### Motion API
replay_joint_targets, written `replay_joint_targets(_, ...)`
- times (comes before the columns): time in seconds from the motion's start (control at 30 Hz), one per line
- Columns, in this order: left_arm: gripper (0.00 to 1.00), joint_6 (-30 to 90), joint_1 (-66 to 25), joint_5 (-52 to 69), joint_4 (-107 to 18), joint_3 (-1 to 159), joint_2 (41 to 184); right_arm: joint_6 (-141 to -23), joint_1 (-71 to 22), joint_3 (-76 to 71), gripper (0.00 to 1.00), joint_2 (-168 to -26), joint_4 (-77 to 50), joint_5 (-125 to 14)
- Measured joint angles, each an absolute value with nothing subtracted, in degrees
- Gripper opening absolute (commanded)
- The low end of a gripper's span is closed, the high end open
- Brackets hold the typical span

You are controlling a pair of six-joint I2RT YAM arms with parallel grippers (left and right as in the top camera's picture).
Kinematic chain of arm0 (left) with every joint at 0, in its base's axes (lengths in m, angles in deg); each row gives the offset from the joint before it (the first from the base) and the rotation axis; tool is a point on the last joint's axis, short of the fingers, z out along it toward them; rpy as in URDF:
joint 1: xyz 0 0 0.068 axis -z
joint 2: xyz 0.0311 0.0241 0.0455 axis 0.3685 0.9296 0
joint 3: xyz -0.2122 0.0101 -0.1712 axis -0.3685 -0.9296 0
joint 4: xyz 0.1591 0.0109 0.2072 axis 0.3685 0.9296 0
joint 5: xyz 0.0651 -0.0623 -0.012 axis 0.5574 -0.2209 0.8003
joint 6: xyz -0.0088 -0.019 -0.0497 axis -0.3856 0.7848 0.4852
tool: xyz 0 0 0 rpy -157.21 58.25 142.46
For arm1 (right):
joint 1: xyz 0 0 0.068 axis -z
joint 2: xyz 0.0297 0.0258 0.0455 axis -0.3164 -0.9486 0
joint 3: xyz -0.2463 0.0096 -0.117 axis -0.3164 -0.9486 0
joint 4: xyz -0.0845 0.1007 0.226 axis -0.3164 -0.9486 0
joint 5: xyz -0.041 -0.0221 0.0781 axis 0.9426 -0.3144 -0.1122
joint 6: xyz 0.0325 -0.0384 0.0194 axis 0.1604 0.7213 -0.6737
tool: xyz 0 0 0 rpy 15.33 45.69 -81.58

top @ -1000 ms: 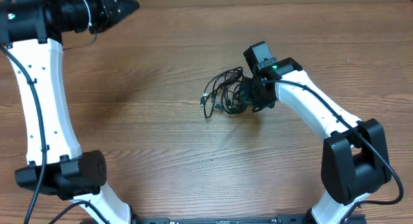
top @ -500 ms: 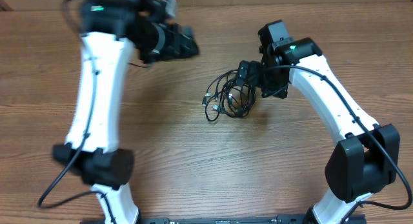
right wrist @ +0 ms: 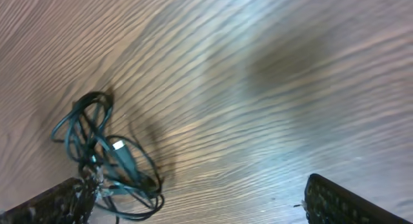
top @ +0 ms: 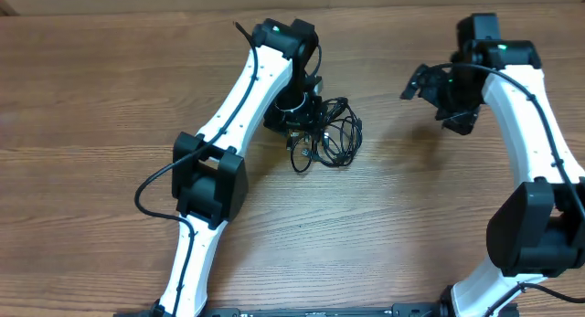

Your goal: Untangle cables

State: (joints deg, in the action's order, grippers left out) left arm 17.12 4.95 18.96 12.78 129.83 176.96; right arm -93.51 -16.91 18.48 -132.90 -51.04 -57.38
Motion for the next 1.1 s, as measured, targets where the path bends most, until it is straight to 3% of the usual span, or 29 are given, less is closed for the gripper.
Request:
replay_joint_targets(0.1,0.46,17.1,6.2,19.1,11.3,129.8,178.8,-93.5,-16.6,18.5,1.00,-132.9,-51.2,-57.4)
replay_joint_targets(0.2,0.04,17.8,7.6,19.1,10.0,129.8,181.1,-93.5,-16.9,18.5,1.00,-132.9,-51.3,-57.4)
replay_joint_targets(0.4,0.04,18.5,9.3,19.1,11.1,130.6,183.7,-92.2,-19.2,18.4,1.00,-132.9,-51.9,-57.9)
replay_joint_targets(0.63,0.04,18.4,6.7,18.2,12.9,152.1,177.9,-90.2,-27.6,12.3,1.00,-132.9,-43.2,-61.6)
replay_joint_targets(0.77,0.04,18.4,5.8,17.9,12.5,159.6,169.9,-90.5,-31.2,9.4,0.79,-132.9,-37.2,-63.6)
replay_joint_targets(0.87,0.04,18.4,5.8,17.5,11.8,162.1,164.8,-90.9,-33.6,7.1,0.70,-132.9,-32.2,-64.5)
replay_joint_targets(0.93,0.04,18.4,5.8,16.7,10.9,162.6,162.1,-90.8,-35.0,5.5,0.58,-132.9,-28.8,-64.9)
replay_joint_targets(1.1,0.04,19.1,5.3,13.8,10.3,162.6,160.3,-92.6,-36.6,3.8,0.59,-132.9,-26.7,-65.0)
